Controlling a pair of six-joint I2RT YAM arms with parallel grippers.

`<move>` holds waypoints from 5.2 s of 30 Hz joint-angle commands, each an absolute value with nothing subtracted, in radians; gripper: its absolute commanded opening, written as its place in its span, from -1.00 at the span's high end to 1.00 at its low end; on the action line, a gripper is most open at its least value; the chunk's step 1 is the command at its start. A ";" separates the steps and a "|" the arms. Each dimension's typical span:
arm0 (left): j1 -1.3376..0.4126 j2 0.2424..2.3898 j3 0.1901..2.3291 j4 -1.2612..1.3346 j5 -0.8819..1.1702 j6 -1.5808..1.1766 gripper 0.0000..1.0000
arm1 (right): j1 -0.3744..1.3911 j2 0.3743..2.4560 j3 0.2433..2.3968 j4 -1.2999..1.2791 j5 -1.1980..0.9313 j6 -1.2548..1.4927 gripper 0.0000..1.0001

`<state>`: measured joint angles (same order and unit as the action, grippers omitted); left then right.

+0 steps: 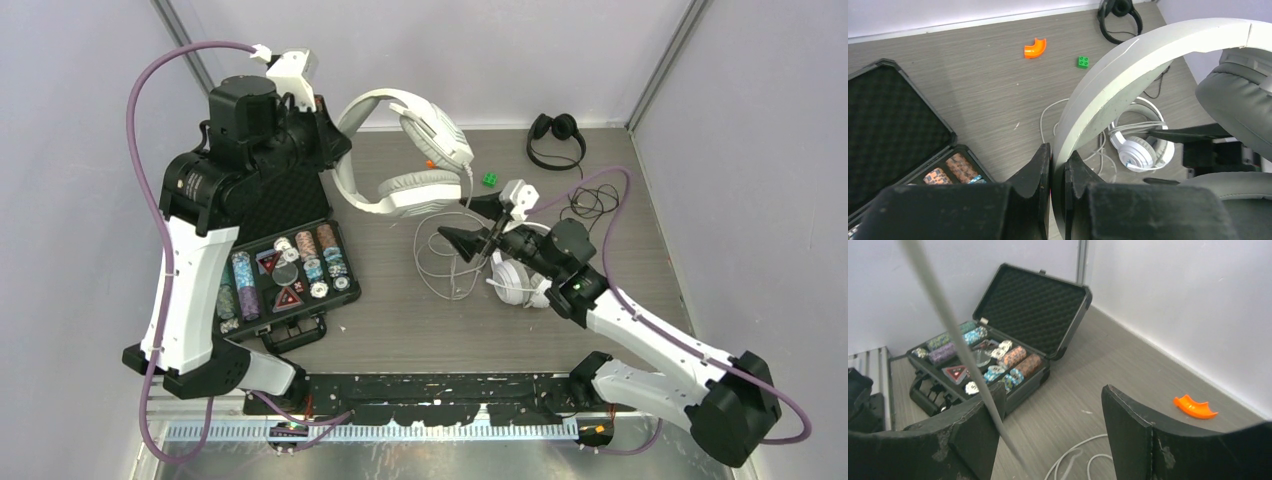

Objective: Wrap the headphones
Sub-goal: Wrap the headphones cable around the headphones.

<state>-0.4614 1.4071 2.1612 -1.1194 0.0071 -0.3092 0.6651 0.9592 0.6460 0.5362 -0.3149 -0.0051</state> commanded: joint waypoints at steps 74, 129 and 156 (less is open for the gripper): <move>-0.709 1.362 1.706 -1.048 -0.108 0.357 1.00 | 0.535 1.099 1.168 -0.386 -0.692 0.487 1.00; -0.676 1.403 1.709 -0.891 -0.642 -0.303 1.00 | 0.747 1.415 1.371 -0.109 -0.645 0.685 0.47; -0.351 1.318 1.637 -0.599 -0.315 -0.656 1.00 | 0.852 1.435 1.294 -0.106 -0.531 0.574 0.91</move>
<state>-0.4034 1.3769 1.6424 -0.7959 -0.3923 -0.5152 0.8295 1.4277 1.3067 -0.1513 -0.5533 0.5919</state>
